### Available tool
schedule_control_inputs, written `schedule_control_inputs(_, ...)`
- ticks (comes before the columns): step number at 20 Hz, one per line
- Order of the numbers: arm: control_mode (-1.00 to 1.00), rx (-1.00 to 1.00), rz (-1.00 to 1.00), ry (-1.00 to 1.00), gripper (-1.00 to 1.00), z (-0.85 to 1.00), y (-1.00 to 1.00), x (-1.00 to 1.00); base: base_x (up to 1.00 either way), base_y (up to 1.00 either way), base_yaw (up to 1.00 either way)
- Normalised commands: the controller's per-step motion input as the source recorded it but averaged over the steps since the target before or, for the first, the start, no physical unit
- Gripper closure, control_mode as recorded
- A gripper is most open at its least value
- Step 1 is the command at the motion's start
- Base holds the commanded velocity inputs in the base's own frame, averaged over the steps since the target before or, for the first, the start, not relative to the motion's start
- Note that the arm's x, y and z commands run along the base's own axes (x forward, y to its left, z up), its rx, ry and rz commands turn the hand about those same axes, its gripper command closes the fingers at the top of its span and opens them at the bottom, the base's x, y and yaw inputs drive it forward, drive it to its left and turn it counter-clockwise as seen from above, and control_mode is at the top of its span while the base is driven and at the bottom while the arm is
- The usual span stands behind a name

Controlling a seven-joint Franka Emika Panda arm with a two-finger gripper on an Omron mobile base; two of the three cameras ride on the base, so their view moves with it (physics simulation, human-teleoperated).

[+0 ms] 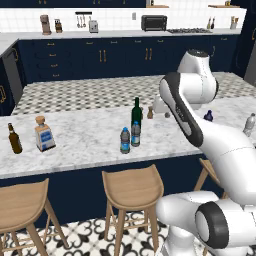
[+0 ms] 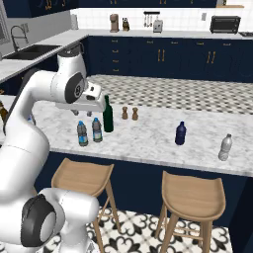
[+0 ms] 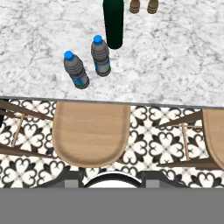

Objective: Move the plastic bottles in the middle to the plastics group, and the glass bottles in the middle to the glass group.

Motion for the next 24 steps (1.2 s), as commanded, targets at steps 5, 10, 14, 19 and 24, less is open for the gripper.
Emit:
schedule_control_inputs(5,-1.0,0.0,0.02,-0.06,-1.0,-0.02,0.0,-0.22,0.0,0.0,0.0)
schedule_control_inputs(10,-1.0,-0.05,0.14,-0.11,-1.0,-0.27,0.15,-0.55,0.0,0.0,0.0)
schedule_control_inputs(14,-1.0,-0.02,0.01,-0.08,-1.0,-0.38,0.58,-0.41,0.0,0.0,0.0)
schedule_control_inputs(19,-1.0,0.0,-0.01,-0.04,-1.0,-0.35,0.68,-0.02,0.0,0.0,0.0)
schedule_control_inputs(24,-1.0,0.0,-0.16,-0.09,-1.0,-0.29,0.63,0.31,0.0,0.0,0.0)
